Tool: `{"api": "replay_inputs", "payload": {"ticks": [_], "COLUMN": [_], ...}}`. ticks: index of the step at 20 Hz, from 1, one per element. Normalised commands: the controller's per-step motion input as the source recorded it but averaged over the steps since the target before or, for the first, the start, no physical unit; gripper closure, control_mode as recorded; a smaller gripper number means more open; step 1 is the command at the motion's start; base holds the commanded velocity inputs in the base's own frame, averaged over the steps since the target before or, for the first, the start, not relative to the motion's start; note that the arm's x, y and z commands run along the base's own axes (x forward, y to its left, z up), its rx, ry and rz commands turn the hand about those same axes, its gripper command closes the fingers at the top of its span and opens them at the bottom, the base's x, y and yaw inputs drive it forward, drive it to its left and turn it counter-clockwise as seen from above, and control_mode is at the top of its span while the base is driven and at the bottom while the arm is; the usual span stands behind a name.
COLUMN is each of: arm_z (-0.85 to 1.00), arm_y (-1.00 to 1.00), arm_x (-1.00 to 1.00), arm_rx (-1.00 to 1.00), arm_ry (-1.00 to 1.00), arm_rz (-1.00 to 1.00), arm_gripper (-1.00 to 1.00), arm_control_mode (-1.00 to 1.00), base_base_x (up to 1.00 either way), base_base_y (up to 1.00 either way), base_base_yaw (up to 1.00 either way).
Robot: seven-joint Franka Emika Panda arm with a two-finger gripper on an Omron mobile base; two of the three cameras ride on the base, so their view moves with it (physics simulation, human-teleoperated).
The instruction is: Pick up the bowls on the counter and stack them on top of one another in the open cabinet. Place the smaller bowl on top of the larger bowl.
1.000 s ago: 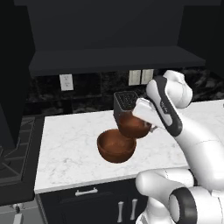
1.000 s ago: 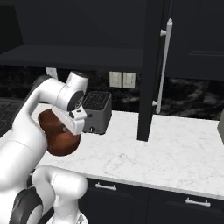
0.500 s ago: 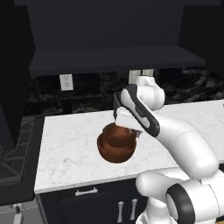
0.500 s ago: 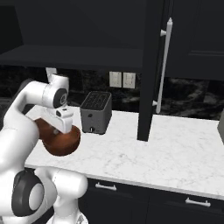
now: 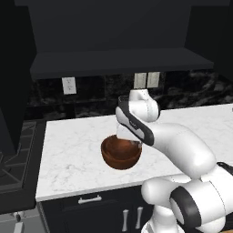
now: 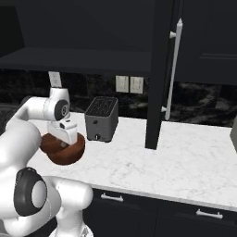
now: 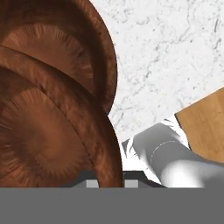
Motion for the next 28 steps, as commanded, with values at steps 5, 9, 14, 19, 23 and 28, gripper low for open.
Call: {"api": "replay_inputs", "payload": {"ticks": [5,9,14,19,23,28], "arm_z": [-0.1,-0.15,-0.19,-0.24,-0.16,0.04], "arm_y": [0.0,0.0,0.0,0.0,0.0,0.0], "arm_x": [0.22,0.28,0.26,0.26,0.22,0.05], "arm_rx": [0.0,-0.01,-0.02,-0.05,-0.03,0.0], "arm_ry": [-0.03,-0.01,-0.01,-0.01,-0.05,-0.01], "arm_rz": [0.0,0.0,0.0,0.0,0.0,-0.01], "arm_gripper": [1.0,1.0,1.0,1.0,1.0,-1.0], "arm_control_mode": [-1.0,-1.0,-1.0,-1.0,-1.0,-1.0], "base_base_x": [0.0,0.0,0.0,0.0,0.0,0.0], "base_base_y": [0.0,0.0,0.0,0.0,0.0,0.0], "base_base_yaw": [0.0,0.0,0.0,0.0,0.0,0.0]}}
